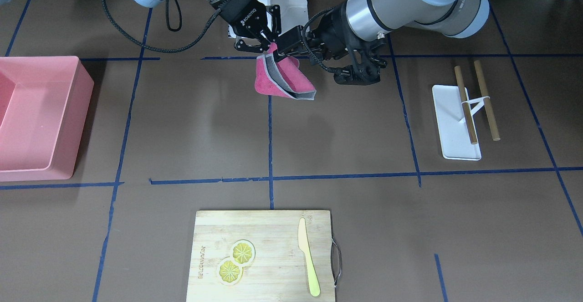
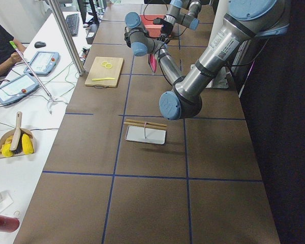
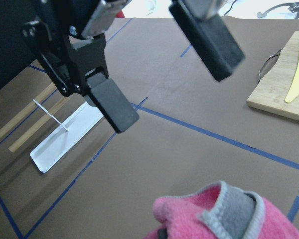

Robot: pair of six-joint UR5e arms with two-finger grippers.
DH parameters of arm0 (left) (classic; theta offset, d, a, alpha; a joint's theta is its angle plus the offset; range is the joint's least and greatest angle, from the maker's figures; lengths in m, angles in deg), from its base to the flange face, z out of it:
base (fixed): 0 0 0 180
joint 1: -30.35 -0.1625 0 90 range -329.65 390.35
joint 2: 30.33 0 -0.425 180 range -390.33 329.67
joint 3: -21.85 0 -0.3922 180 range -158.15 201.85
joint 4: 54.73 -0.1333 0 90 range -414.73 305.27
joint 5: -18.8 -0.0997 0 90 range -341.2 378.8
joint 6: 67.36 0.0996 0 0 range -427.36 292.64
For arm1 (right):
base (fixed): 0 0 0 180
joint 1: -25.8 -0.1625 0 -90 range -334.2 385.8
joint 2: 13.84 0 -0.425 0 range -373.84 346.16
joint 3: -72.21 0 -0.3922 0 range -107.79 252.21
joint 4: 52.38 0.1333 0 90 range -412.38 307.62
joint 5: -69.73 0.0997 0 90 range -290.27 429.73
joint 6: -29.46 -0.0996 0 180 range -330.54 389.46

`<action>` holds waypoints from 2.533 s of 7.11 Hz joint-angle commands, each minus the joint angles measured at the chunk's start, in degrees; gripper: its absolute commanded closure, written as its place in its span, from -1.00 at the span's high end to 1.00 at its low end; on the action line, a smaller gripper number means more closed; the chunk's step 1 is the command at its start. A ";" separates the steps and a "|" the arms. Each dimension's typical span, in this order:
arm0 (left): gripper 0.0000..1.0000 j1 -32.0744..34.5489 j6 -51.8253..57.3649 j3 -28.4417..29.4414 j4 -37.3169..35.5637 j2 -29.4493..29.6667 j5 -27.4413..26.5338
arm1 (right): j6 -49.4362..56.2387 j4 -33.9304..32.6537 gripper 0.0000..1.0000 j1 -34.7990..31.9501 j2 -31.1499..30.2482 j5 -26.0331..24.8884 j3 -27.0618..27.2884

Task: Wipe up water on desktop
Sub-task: 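Open the left gripper and withdraw it while the right gripper holds the cloth, then lower the pink cloth with the right gripper and drag it across the table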

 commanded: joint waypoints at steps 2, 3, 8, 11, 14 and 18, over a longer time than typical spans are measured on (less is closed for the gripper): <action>1.00 4.09 0.00 0.00 -1.22 -0.99 -0.33 | 0.00 -1.22 -1.00 -0.77 -2.47 0.44 2.45; 1.00 6.29 0.35 0.09 -1.75 -2.57 -0.50 | 0.00 -5.58 -1.00 -1.30 -3.62 1.31 4.99; 1.00 18.09 25.18 -2.19 -6.57 -8.90 -10.83 | -0.09 -40.19 -1.00 -8.14 -3.46 14.55 17.31; 1.00 18.36 46.18 -11.83 -19.30 -18.45 -20.18 | -0.52 -51.39 -1.00 -13.61 -3.54 33.44 16.54; 1.00 19.15 50.86 -13.00 -19.25 -26.72 -20.54 | -0.61 -48.97 -1.00 -11.15 -3.46 33.67 7.26; 1.00 19.32 51.07 -13.18 -19.07 -29.30 -21.95 | -0.70 -34.63 -1.00 -10.97 -6.88 33.40 -5.52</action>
